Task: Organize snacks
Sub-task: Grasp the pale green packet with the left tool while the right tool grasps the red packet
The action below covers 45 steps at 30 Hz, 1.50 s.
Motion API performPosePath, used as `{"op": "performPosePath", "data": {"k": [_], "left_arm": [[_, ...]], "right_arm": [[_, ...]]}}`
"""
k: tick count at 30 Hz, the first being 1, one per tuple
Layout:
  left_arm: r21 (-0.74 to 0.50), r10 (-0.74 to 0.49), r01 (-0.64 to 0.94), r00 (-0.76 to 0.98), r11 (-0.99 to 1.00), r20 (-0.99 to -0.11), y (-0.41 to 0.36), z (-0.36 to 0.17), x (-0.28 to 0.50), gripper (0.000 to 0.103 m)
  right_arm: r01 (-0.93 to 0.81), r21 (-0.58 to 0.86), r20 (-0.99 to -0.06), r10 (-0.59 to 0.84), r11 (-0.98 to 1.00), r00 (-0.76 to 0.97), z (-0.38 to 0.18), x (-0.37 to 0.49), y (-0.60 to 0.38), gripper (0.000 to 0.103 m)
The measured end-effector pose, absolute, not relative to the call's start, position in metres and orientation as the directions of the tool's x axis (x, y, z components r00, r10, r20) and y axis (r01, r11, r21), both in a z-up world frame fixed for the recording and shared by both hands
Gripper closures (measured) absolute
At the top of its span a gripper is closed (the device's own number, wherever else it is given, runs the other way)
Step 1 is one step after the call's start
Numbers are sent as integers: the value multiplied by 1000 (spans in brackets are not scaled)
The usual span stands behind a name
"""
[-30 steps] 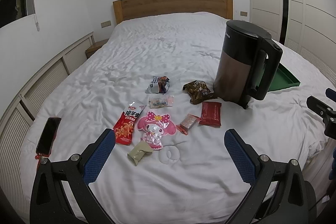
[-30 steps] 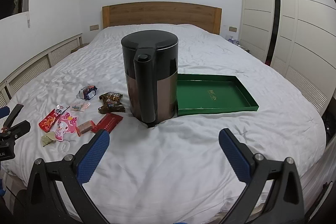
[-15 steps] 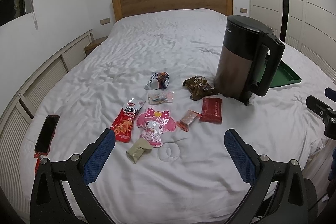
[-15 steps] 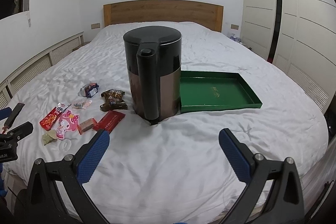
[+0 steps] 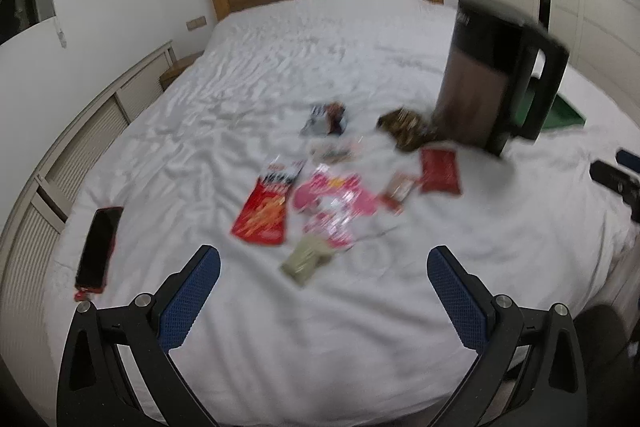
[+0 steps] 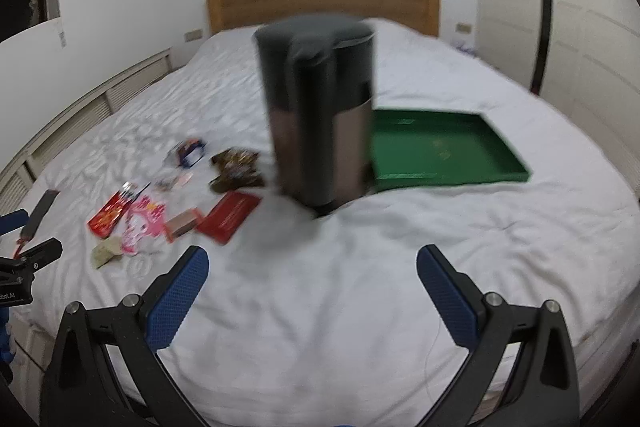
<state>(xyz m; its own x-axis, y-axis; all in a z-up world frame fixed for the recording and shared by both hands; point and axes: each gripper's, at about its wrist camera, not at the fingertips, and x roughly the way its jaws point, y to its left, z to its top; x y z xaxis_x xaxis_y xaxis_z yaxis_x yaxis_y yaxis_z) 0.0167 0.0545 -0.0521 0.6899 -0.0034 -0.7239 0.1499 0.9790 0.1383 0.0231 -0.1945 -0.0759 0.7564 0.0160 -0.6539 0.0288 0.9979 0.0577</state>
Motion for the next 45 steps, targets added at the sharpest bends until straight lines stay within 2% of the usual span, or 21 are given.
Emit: {"op": "performPosePath", "data": {"k": [9,22,31,37,41,45], "left_arm": [[158,3,220,573,963,-820,89,-92,34,1],[154,2,334,414,930,-910,69,-160,107,1],[136,12,364,324,921,-946,74,-193,141,1],[79,-13,342,258,936,-966,86,-207,153,1],[98,22,352,215,931,-976,83,-205,158,1],[81,6,353,209,932,-978,83,-203,151,3]], "right_arm": [[-76,132,-729,148,988,669,-121,61,-143,0],[-68,173,-791,180,983,585,-159,117,-127,0],[-13,236,-821,207,972,532,-182,160,-112,0],[77,314,-818,228,946,527,-185,188,-113,0],[130,318,-831,209,939,516,-189,204,-112,0],[166,300,-844,180,939,505,-195,211,-108,0]]}}
